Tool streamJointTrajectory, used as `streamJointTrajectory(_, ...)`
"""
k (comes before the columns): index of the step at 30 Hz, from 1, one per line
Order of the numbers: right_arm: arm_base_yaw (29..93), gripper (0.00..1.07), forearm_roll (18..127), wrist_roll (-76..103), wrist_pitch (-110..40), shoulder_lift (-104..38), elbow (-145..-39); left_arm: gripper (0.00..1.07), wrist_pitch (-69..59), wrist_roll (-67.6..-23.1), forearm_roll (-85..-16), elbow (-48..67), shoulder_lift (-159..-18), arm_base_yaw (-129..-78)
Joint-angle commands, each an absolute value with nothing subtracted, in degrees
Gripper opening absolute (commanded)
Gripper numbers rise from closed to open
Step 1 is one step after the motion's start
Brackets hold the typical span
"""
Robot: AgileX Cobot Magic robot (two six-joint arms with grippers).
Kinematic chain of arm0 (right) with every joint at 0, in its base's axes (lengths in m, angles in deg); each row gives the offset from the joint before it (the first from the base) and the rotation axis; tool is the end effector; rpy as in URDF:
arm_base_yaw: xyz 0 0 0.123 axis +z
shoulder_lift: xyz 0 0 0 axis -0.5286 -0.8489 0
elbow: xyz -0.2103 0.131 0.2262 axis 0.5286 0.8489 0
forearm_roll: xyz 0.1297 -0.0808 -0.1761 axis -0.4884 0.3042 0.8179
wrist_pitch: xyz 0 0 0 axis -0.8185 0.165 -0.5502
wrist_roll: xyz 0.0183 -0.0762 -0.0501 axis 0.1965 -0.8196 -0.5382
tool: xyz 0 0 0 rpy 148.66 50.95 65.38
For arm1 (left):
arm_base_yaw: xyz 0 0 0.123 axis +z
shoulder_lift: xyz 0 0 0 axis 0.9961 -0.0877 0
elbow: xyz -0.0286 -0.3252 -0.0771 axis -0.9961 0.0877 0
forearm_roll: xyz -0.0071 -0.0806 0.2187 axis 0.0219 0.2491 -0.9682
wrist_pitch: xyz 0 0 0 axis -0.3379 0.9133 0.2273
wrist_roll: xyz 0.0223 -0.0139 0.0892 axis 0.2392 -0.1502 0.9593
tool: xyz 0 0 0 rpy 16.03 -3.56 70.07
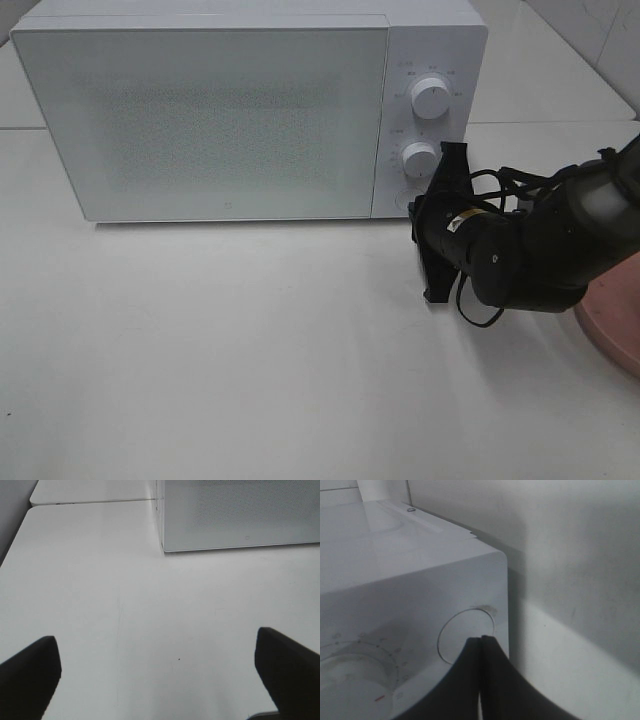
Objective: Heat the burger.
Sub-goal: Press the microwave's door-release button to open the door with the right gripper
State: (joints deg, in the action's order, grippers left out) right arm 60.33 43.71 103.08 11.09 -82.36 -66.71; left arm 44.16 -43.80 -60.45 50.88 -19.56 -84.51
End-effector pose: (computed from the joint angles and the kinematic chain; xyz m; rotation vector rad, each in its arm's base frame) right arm 0.3410 0.1453 0.1512 1.5370 1.5155 1.0906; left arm -0.0711 -0.0075 0.2683 0.0898 2.0229 -0.0388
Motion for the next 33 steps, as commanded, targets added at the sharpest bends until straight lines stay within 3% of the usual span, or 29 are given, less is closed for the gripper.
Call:
streamJointTrajectory(1,59.99,0.00,44.51,103.31,11.03,-82.82,-68.32,0.98,43.36,-44.03,-59.99,51.11,-18.18,-84.45)
streamJointTrajectory(33,59.36,0.00,42.28,99.41,18.31,-86.60,-73.99,0.98,43.36,-44.03,-59.99,51.11,-18.18,-84.45)
